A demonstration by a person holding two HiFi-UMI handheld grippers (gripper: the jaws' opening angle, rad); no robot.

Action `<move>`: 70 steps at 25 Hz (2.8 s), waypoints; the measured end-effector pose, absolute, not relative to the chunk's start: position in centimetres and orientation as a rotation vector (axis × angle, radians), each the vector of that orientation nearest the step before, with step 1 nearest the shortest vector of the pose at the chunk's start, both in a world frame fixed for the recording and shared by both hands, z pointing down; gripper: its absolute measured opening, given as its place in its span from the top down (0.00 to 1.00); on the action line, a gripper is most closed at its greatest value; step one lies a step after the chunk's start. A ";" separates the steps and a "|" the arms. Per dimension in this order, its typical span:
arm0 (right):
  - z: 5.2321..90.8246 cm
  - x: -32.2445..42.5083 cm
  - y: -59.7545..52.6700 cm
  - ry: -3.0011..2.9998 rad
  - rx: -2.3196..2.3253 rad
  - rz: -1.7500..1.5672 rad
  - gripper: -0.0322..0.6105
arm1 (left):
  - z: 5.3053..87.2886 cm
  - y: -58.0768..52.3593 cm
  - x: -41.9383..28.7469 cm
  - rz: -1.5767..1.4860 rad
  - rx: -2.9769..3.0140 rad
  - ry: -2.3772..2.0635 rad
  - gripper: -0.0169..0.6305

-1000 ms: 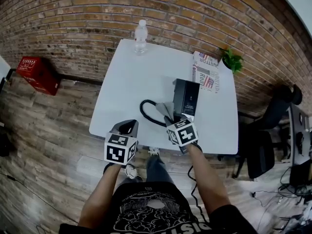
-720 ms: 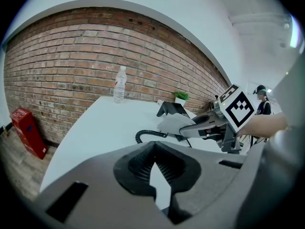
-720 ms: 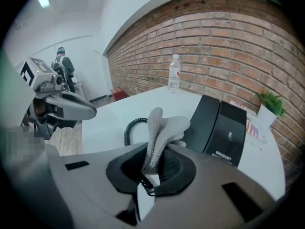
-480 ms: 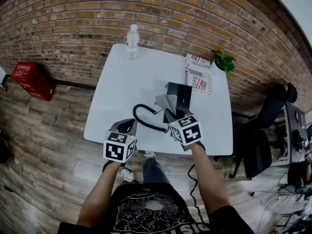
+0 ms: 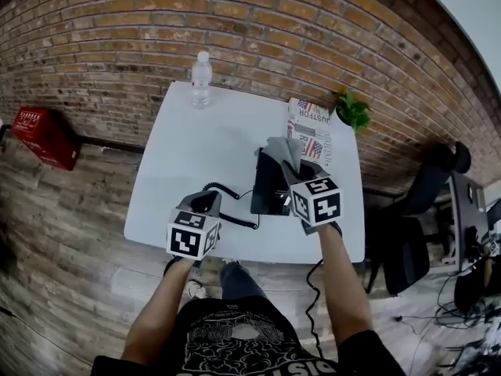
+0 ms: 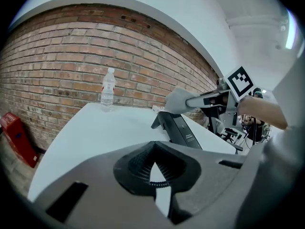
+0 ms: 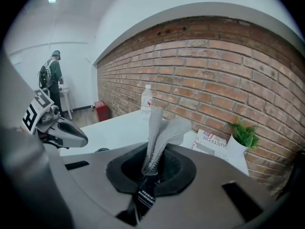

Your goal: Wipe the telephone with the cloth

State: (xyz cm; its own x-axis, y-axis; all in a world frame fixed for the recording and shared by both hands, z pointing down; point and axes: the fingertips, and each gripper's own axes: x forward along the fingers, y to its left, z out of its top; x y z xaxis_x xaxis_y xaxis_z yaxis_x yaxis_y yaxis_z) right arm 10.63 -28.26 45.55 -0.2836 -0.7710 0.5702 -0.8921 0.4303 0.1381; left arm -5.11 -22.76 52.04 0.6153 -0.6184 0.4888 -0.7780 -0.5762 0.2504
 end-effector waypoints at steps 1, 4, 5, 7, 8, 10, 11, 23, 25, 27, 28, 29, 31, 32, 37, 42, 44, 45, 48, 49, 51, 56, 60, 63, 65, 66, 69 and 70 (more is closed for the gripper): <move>45.3 11.1 -28.8 -2.115 1.407 0.273 0.93 | 52.1 -23.1 -4.9 0.486 2.397 -1.107 0.96; 45.3 12.1 -30.5 -2.099 1.408 0.261 0.93 | 52.3 -24.3 -4.4 0.486 2.388 -1.112 0.96; 45.4 12.4 -31.0 -2.091 1.401 0.261 0.93 | 52.4 -24.7 -4.3 0.485 2.384 -1.114 0.96; 46.1 12.7 -31.9 -2.074 1.380 0.267 0.93 | 52.6 -25.5 -4.1 0.481 2.374 -1.117 0.96; 46.6 12.8 -32.3 -2.066 1.367 0.272 0.93 | 52.7 -25.9 -4.0 0.479 2.369 -1.119 0.96; 47.4 12.9 -33.0 -2.058 1.339 0.281 0.93 | 52.9 -26.7 -3.8 0.474 2.359 -1.122 0.96; 47.8 12.9 -33.4 -2.055 1.326 0.284 0.93 | 53.0 -27.1 -3.8 0.470 2.353 -1.124 0.96; 51.1 12.2 -35.7 -2.047 1.123 0.396 0.93 | 54.9 -29.0 -3.8 0.448 2.281 -1.151 0.96; 51.2 11.7 -35.8 -2.063 1.100 0.419 0.93 | 55.0 -29.2 -3.9 0.444 2.273 -1.156 0.96; 51.2 11.3 -35.9 -2.072 1.070 0.423 0.93 | 55.1 -29.2 -4.0 0.440 2.265 -1.161 0.96; 51.2 11.1 -36.0 -2.074 1.056 0.422 0.93 | 55.0 -29.2 -4.1 0.438 2.261 -1.164 0.96; 51.1 10.8 -36.0 -2.077 1.043 0.422 0.93 | 55.0 -29.2 -4.2 0.438 2.258 -1.169 0.96; 51.2 10.3 -36.2 -2.081 1.019 0.423 0.93 | 55.0 -29.2 -4.5 0.439 2.252 -1.180 0.96; 51.3 10.1 -36.3 -2.081 1.008 0.420 0.93 | 55.0 -29.2 -4.7 0.440 2.248 -1.185 0.96; 51.4 9.7 -36.6 -2.080 0.955 0.415 0.93 | 55.1 -29.1 -5.5 0.437 2.224 -1.214 0.96; 51.4 9.2 -37.0 -2.079 0.916 0.403 0.93 | 55.1 -29.2 -6.2 0.433 2.206 -1.242 0.96; 51.4 8.9 -37.0 -2.080 0.907 0.402 0.93 | 55.1 -29.1 -6.4 0.434 2.201 -1.245 0.96; 51.4 8.8 -37.0 -2.083 0.905 0.405 0.93 | 55.0 -29.1 -6.4 0.435 2.200 -1.245 0.96; 51.5 8.2 -37.0 -2.097 0.896 0.417 0.93 | 54.9 -28.9 -6.4 0.435 2.199 -1.248 0.96; 51.6 7.9 -37.1 -2.104 0.889 0.419 0.93 | 54.9 -28.8 -6.5 0.436 2.199 -1.253 0.96; 51.6 7.3 -37.3 -2.118 0.874 0.425 0.93 | 54.8 -28.8 -6.8 0.439 2.196 -1.262 0.96; 51.5 6.5 -37.2 -2.132 0.860 0.441 0.93 | 54.2 -28.6 -7.2 0.445 2.197 -1.273 0.96; 51.2 4.9 -37.2 -2.164 0.855 0.443 0.93 | 53.7 -28.4 -8.5 0.443 2.195 -1.300 0.96; 50.5 4.3 -36.9 -2.176 0.877 0.428 0.93 | 53.1 -27.8 -9.1 0.436 2.199 -1.314 0.96; 49.4 3.8 -36.8 -2.198 0.910 0.406 0.93 | 52.6 -27.6 -9.6 0.433 2.205 -1.326 0.96; 48.8 3.5 -36.8 -2.213 0.932 0.395 0.93 | 52.3 -27.5 -10.0 0.432 2.209 -1.333 0.96; 46.9 2.6 -36.3 -2.263 1.002 0.365 0.93 | 51.6 -27.1 -11.0 0.431 2.219 -1.347 0.96; 46.3 2.3 -35.9 -2.277 1.020 0.354 0.93 | 51.4 -27.0 -11.3 0.432 2.223 -1.350 0.96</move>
State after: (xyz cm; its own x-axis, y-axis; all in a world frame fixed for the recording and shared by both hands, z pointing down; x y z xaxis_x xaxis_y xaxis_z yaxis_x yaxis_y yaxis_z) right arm 2.33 -35.92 46.26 -0.5161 -0.5810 0.6293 -0.7447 0.6674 0.0055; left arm -11.27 -26.96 51.38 0.4577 -0.7304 0.5069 -0.8890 -0.3830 0.2509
